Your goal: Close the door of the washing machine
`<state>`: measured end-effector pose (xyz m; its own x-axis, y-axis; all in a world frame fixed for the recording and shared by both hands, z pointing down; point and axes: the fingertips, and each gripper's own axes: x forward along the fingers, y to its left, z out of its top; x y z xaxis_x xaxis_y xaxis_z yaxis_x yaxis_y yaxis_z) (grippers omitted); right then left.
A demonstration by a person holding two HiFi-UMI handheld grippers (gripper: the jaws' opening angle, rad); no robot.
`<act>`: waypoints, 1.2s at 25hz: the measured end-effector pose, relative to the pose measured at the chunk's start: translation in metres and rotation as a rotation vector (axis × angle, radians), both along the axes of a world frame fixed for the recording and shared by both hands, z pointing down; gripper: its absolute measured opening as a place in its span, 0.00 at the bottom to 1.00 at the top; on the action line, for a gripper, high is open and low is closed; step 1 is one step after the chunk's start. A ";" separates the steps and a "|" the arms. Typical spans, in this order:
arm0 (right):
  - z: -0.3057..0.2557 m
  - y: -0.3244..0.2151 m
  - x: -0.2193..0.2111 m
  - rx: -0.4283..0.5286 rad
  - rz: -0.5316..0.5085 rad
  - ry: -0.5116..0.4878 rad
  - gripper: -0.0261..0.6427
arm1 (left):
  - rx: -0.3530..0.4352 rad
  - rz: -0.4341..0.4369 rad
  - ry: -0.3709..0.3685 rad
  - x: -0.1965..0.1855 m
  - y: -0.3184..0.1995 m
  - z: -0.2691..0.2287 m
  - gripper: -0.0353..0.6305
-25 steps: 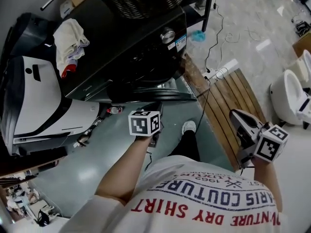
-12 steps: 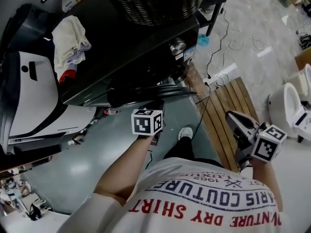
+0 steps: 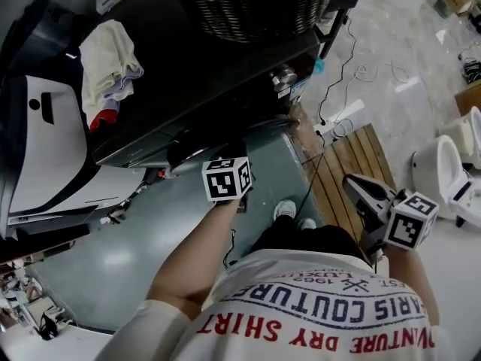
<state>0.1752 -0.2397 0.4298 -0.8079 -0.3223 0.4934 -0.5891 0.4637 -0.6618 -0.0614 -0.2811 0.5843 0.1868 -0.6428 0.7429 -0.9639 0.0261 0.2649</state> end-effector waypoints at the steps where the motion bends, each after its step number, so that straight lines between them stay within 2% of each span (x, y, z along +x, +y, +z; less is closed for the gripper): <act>1: 0.000 -0.002 -0.002 0.001 -0.003 0.001 0.07 | 0.008 -0.016 -0.009 -0.003 -0.003 -0.001 0.09; 8: -0.001 -0.019 -0.012 0.001 -0.047 0.014 0.07 | 0.036 -0.109 -0.029 -0.006 -0.009 -0.003 0.09; 14: 0.000 -0.048 -0.024 -0.008 -0.120 0.029 0.07 | 0.042 -0.195 -0.003 -0.006 -0.011 -0.001 0.09; 18: -0.001 -0.074 -0.036 -0.009 -0.156 0.028 0.07 | 0.018 -0.286 0.026 -0.005 -0.014 0.001 0.09; 22: -0.001 -0.089 -0.049 -0.012 -0.207 0.031 0.07 | 0.048 -0.262 -0.016 -0.005 -0.014 0.001 0.09; 30: 0.003 -0.105 -0.065 -0.015 -0.263 0.028 0.07 | 0.043 -0.336 0.015 -0.009 -0.020 0.004 0.09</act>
